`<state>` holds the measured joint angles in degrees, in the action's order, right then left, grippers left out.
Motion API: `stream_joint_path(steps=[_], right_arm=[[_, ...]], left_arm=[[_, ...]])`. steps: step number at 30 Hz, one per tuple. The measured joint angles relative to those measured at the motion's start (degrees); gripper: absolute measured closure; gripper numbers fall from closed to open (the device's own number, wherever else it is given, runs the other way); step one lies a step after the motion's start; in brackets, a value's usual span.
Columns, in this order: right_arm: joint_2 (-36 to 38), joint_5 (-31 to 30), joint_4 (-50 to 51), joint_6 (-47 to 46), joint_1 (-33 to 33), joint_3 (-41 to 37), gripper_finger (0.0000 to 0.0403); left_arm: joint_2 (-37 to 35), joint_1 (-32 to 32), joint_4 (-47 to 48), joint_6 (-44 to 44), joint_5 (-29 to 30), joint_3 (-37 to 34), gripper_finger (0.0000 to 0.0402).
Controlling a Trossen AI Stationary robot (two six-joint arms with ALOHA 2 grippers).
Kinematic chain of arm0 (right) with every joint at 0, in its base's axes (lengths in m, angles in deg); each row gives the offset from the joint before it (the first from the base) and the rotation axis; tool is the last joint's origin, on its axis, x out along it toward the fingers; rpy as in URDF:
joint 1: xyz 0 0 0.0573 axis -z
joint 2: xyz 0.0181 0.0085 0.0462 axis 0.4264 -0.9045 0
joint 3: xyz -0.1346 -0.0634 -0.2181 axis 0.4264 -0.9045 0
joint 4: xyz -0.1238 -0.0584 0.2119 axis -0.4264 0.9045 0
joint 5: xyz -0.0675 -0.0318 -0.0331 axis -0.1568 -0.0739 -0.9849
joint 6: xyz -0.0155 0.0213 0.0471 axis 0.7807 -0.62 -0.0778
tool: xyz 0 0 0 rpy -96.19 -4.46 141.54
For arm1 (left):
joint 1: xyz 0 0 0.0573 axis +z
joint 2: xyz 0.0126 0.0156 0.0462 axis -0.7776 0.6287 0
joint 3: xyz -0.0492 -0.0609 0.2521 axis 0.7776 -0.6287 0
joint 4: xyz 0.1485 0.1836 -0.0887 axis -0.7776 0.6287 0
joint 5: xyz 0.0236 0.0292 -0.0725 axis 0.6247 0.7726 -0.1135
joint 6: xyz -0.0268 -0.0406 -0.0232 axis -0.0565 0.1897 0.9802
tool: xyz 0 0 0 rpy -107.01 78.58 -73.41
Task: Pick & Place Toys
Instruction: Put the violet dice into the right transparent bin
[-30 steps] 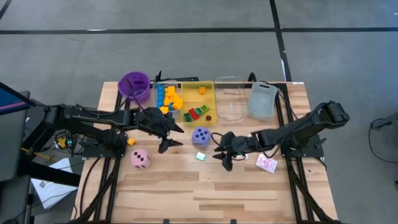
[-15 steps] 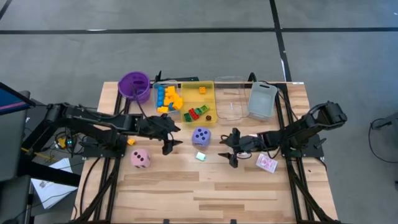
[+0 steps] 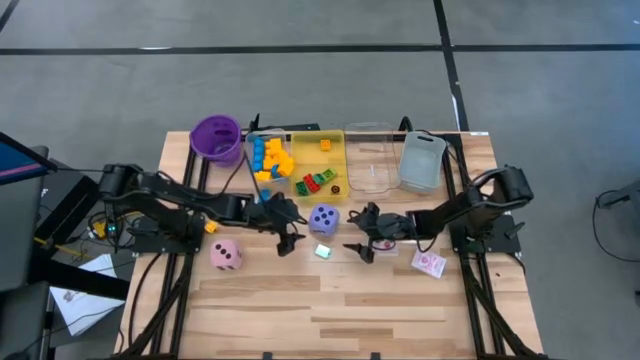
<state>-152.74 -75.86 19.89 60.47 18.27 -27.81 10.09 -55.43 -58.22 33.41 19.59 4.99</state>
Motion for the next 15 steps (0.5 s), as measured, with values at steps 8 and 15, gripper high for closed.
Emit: stream_joint_path(steps=[8, 15], right_arm=[[-7.91, 0.0, -2.53, 1.21, 0.81, 2.19, 0.0009], [-13.16, -1.49, -6.15, 1.78, 1.74, 4.33, 0.0009]], left_arm=[[7.27, 0.13, -0.67, -0.1, -2.71, -0.04, 0.0105], [8.99, 0.28, -0.72, 0.0, -2.71, -0.02, 0.0105]])
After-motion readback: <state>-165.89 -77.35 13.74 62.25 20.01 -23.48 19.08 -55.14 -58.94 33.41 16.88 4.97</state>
